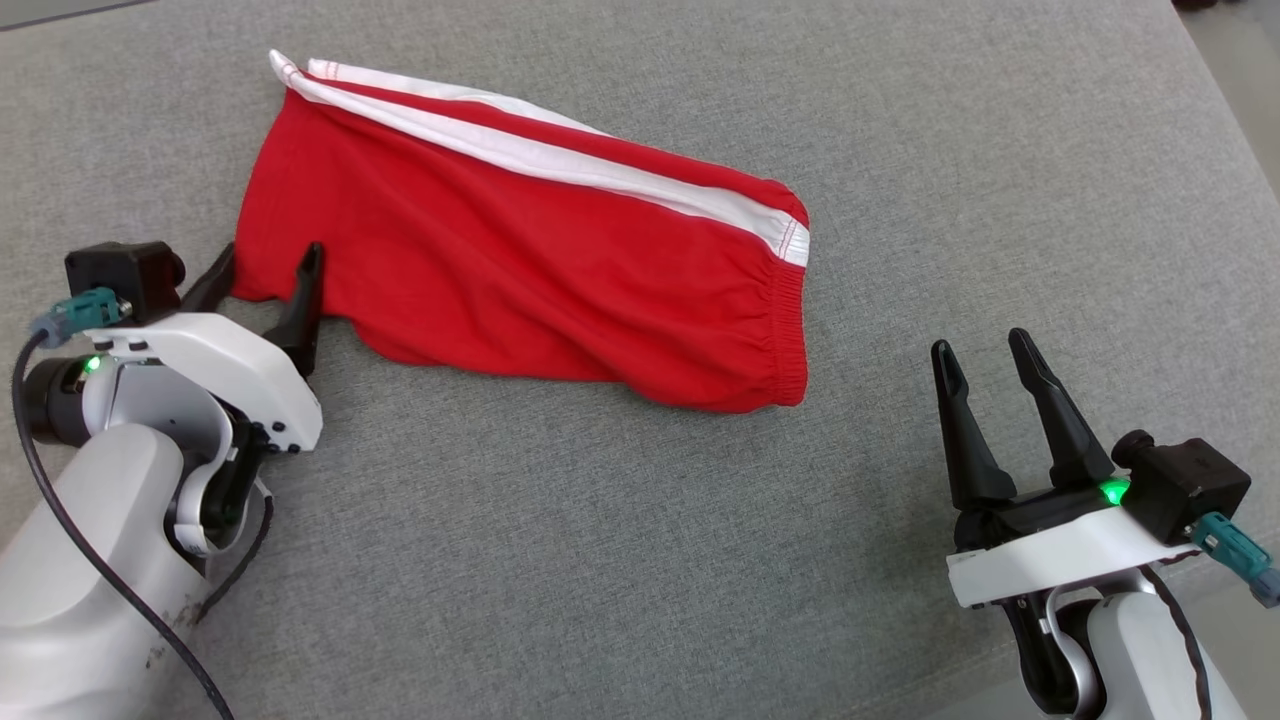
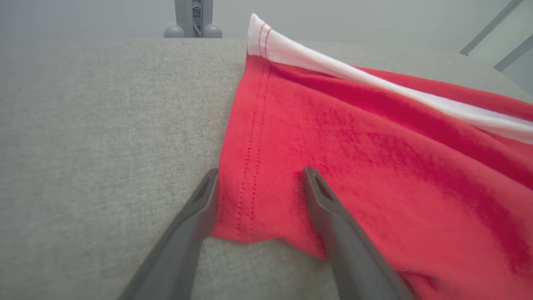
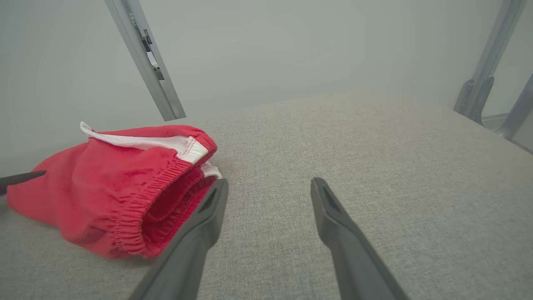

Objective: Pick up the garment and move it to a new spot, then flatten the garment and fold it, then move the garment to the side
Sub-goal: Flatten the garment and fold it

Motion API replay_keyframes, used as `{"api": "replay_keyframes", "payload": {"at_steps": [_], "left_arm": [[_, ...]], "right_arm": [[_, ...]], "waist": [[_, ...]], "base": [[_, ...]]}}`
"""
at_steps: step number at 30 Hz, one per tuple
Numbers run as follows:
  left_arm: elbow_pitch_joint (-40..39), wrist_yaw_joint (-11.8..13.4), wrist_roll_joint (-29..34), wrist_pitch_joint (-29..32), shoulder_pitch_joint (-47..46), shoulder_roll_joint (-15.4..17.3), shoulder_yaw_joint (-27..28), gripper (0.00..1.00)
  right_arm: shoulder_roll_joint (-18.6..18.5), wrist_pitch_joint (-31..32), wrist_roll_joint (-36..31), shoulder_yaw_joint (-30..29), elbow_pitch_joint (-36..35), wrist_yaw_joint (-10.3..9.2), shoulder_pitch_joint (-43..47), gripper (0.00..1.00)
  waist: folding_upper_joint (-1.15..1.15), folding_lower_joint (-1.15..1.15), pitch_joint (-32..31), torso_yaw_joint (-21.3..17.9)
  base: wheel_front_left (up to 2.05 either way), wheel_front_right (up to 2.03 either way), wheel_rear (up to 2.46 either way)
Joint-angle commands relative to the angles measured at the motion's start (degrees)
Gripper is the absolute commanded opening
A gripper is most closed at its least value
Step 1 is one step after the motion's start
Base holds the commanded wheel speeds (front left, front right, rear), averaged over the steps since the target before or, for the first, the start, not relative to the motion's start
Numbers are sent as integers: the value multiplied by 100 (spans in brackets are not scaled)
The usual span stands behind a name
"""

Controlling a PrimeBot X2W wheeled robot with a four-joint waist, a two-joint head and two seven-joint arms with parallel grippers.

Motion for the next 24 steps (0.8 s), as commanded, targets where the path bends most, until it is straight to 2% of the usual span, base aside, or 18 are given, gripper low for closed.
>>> {"api": "replay_keyframes", "payload": {"at_steps": [1,5,10,11,12,14,19,24], "left_arm": [[100,-15,-33,49,-66,23,9,100],[288,43,-93,128,-110,1,32,100],[255,-149,-225,493,-93,-65,-128,100],[211,-183,-270,525,-92,-84,-125,57],[171,-213,-264,564,-101,-72,-148,0],[87,-272,-307,635,-95,-71,-178,0],[-93,-73,-275,354,13,-7,-31,0],[-556,134,-359,-97,564,-62,124,0]], "right_arm": [[-23,-56,34,-7,37,-2,-81,100],[-21,-104,126,39,133,-2,-135,100],[-23,-151,153,80,228,-2,-211,100],[-22,-151,162,92,242,-2,-225,100],[-23,-153,179,105,247,-2,-239,100],[-23,-166,201,108,271,-2,-247,100],[-22,-189,238,116,318,-2,-247,100],[-21,-190,250,55,350,-2,-129,100]], "waist": [[0,0,41,-35],[0,0,64,-28],[0,0,41,14],[0,0,32,20],[0,0,25,24],[0,0,4,35],[0,0,-61,64],[0,0,-179,145]], "base": [[0,0,0],[0,0,0],[0,0,0],[0,0,0],[0,0,0],[0,0,0],[0,0,0],[0,0,0]]}}
